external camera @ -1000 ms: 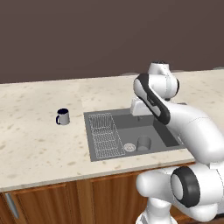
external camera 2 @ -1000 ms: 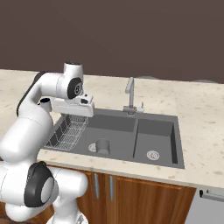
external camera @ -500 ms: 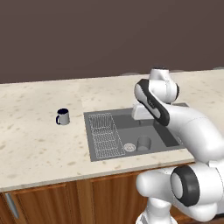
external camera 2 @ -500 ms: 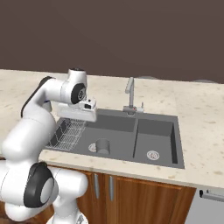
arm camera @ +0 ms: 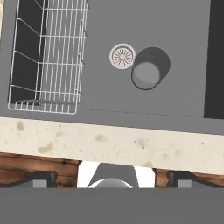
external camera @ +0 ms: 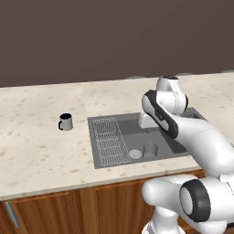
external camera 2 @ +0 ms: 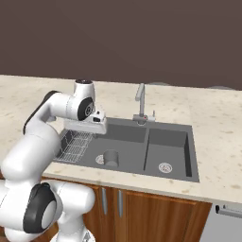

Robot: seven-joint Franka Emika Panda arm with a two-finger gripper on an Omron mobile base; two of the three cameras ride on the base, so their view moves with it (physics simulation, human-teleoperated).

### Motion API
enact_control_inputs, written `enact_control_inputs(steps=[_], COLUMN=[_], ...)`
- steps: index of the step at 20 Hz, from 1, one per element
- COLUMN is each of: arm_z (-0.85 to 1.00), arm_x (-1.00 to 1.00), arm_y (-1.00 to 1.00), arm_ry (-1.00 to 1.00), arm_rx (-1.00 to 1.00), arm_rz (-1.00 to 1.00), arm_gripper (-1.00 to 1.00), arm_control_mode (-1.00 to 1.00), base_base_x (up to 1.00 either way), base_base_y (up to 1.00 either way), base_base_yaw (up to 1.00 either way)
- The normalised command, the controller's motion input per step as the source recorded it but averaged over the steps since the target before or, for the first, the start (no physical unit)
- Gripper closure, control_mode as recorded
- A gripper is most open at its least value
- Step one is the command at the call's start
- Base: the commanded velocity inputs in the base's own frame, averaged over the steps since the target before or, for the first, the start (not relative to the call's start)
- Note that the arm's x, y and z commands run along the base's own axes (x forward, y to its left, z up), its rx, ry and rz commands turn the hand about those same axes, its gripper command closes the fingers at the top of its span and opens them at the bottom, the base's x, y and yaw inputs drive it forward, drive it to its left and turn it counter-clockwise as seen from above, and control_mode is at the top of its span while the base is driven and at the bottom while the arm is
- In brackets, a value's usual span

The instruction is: Move any existing items from the left basin to the right basin for drying. Then move the mug from the counter to the left basin of the sink for washing.

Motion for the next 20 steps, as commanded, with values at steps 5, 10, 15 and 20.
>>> enact_control_inputs(steps=[5, 10, 15, 20], arm_z=[-0.17, -0.16, -0.19, -0.20], arm_x=[0.15, 0.16, 0.18, 0.25], arm_y=[-0.12, -0.11, -0.06, -0.03], arm_ry=[-0.06, -0.01, 0.00, 0.00], arm_rx=[0.00, 0.00, 0.00, 0.00], arm_rz=[0.00, -0.01, -0.01, -0.01], arm_gripper=[-1.00, -1.00, -1.00, -1.00], arm_control_mode=[-1.00, -1.00, -1.00, -1.00], base_base_x=[0.00, 0.00, 0.00, 0.00], base_base_y=[0.00, 0.00, 0.00, 0.00], base_base_yaw=[0.00, 0.00, 0.00, 0.00])
